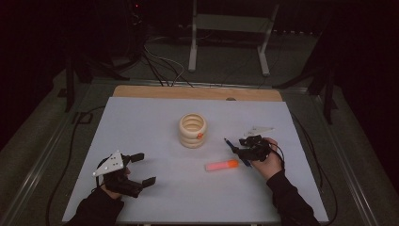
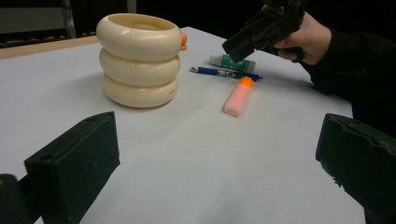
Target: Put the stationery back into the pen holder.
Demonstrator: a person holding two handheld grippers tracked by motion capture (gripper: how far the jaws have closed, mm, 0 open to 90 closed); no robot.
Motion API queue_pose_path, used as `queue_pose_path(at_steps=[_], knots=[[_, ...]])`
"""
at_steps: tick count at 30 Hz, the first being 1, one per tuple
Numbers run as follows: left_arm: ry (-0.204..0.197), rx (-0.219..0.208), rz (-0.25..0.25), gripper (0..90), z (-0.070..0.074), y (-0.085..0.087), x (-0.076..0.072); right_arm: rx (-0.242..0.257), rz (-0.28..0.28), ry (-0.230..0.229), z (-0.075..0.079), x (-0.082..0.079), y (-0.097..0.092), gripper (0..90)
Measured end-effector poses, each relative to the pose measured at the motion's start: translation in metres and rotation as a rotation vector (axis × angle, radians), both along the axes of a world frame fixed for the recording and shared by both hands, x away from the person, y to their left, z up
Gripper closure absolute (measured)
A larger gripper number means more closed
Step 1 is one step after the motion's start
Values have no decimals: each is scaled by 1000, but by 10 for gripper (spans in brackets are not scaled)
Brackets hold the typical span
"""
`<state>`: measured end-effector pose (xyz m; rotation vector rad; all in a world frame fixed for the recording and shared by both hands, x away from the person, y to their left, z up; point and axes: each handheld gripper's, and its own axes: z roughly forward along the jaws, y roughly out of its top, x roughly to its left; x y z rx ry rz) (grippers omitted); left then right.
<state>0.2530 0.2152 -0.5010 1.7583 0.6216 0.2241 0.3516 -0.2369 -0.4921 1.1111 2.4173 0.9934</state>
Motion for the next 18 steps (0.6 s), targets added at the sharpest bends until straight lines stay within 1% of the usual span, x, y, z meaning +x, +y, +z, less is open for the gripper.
queue_pose_path(at_steps=[3,4,7,13,18], knots=[[4,1,0,1,0,0,0,-17,0,12,-5,2,1,540],[4,2,0,1,0,0,0,-30,-4,15,-6,3,2,544],[1,4,-2,1,0,-1,0,-56,-10,20,-9,5,2,595],[4,5,-5,1,0,-1,0,-105,-12,38,-16,7,7,644],[5,2,-5,1,0,0,0,-167,-25,53,-22,8,12,707]])
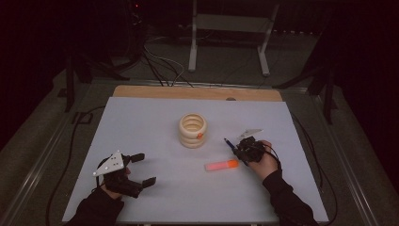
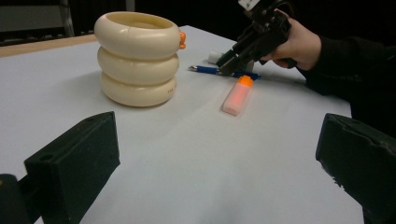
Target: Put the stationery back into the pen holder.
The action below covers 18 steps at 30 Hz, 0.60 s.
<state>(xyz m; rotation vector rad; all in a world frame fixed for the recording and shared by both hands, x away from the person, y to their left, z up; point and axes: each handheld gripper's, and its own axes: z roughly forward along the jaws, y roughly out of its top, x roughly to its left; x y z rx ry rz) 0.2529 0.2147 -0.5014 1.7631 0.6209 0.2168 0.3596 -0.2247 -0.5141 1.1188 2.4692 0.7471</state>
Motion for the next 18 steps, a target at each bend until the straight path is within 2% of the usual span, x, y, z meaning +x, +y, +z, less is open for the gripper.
queue_pose_path(at_steps=[4,13,18], knots=[[0,-3,-3,1,0,0,0,0,1,19,0,0,2,777],[-4,-5,-5,1,-1,-1,0,-7,-36,46,1,2,5,791],[-7,0,0,1,0,-1,0,-15,-45,45,2,1,7,794]])
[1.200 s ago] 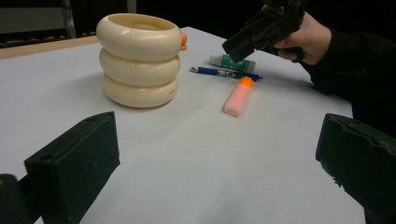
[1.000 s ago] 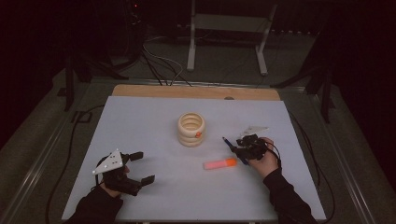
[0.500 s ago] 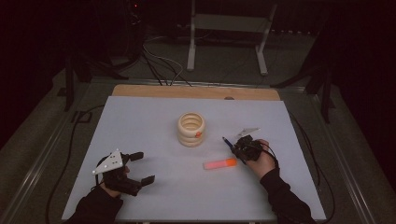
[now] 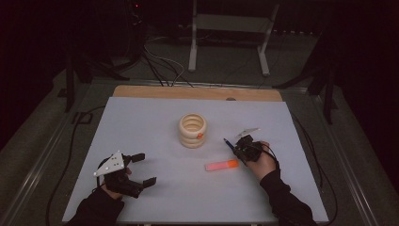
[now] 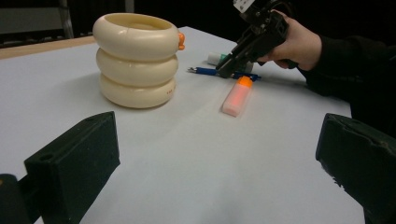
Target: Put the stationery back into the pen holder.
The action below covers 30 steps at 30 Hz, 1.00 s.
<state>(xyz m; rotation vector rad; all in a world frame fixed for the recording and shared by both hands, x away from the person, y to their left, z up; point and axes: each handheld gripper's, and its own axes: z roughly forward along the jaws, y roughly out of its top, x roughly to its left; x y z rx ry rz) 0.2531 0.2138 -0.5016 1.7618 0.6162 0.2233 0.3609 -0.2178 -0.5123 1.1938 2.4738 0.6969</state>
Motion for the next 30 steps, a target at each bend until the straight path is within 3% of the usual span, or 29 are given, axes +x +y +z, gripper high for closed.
queue_pose_path(at_steps=[20,30], knots=[[38,13,-5,1,0,-3,1,134,-26,-100,28,-10,-9,794],[58,-6,18,1,2,-3,2,165,-15,-151,43,-19,-5,794]])
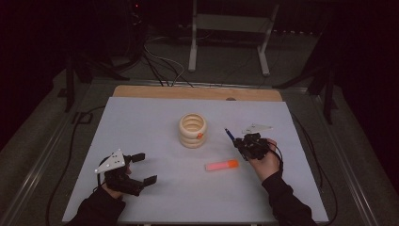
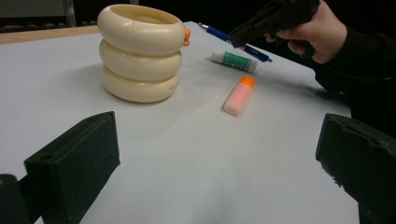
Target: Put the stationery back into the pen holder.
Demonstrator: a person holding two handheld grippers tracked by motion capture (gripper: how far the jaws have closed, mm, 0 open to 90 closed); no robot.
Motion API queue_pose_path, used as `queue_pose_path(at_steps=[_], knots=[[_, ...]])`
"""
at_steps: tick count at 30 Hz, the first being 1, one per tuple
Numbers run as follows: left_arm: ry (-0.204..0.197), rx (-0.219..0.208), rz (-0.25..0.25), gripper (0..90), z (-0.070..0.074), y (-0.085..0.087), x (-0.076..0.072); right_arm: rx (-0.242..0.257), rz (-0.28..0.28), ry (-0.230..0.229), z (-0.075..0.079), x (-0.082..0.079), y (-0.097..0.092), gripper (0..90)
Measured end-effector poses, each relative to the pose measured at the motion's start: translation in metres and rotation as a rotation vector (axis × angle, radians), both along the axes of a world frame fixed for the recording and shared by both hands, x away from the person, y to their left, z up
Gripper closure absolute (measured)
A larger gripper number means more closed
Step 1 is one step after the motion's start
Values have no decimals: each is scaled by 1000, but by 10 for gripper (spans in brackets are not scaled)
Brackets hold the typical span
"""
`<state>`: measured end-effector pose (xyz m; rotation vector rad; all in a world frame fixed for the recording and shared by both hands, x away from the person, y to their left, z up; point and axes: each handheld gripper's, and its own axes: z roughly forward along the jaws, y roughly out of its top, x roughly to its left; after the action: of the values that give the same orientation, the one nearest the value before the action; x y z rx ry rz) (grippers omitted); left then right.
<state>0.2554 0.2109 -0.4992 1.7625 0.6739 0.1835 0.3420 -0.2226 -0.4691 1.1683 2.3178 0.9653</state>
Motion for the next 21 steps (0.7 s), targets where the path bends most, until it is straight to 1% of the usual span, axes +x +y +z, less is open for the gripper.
queue_pose_path(at_steps=[1,3,5,7,10,12,13,15,19,21], knots=[[2,2,-4,1,0,-1,0,3,1,-7,2,-1,0,794],[-1,10,2,1,1,-3,0,9,4,-14,5,-3,1,794],[1,7,-4,1,3,-5,0,14,7,-23,8,-5,2,794],[2,8,2,1,4,-7,0,20,12,-27,10,-7,3,794],[9,4,16,1,6,-8,1,29,20,-43,14,-9,6,794],[6,13,31,2,8,-10,1,39,14,-58,16,-11,6,794],[3,11,34,1,8,-10,1,44,14,-64,16,-11,6,794],[4,18,46,1,9,-12,1,55,13,-66,18,-13,6,794],[-1,28,58,2,11,-17,1,67,28,-79,23,-17,9,794],[2,23,67,2,12,-20,2,71,34,-77,24,-17,9,794]])
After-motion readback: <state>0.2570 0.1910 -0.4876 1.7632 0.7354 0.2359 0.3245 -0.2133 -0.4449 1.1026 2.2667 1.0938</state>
